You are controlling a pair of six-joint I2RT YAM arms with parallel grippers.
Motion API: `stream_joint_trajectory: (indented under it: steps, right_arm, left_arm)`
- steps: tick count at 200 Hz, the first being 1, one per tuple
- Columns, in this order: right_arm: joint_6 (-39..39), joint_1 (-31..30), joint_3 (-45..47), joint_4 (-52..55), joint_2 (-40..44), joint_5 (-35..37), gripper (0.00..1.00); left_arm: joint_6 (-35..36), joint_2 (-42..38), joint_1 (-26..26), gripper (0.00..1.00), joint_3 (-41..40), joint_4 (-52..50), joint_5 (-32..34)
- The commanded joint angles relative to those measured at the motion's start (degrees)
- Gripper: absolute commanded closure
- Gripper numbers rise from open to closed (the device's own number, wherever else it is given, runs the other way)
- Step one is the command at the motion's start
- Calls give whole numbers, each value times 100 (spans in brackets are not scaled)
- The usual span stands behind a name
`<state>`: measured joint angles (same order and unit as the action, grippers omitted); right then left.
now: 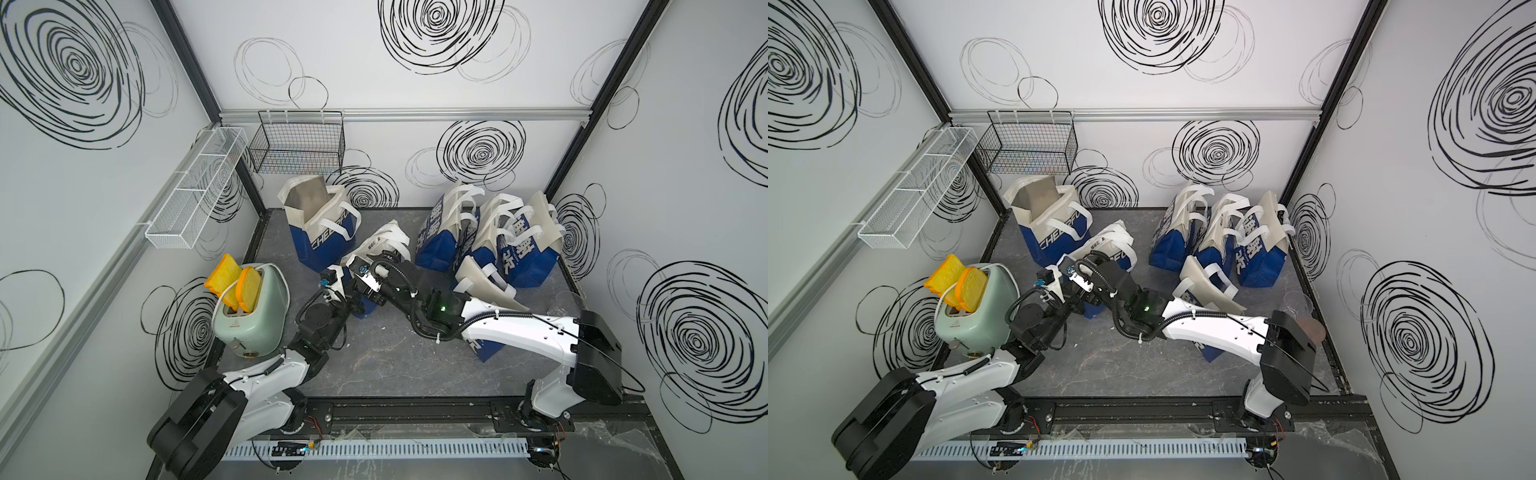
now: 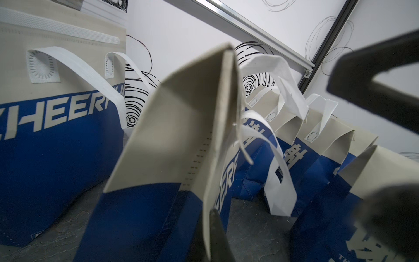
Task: Open the takeout bag
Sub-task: Pick up the takeout bag at the center of the board, then open the takeout bag at the center of the board.
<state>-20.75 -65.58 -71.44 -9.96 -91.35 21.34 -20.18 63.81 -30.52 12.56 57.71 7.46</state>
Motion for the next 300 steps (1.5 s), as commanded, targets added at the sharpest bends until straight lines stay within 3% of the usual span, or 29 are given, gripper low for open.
stream_joint_trajectory:
  steps: [1, 49, 300]
  right_arm:
    - [-210, -58, -67, -214, -165, 7, 39]
    - [-381, -104, -201, -321, -426, 396, 35]
    - [-1018, -105, -436, -963, -1016, 1536, 67]
  left_arm:
    - [105, 40, -50, 100, 142, 83, -87]
    - [165, 70, -68, 100, 181, 73, -127]
    - [357, -209, -190, 100, 125, -163, -122]
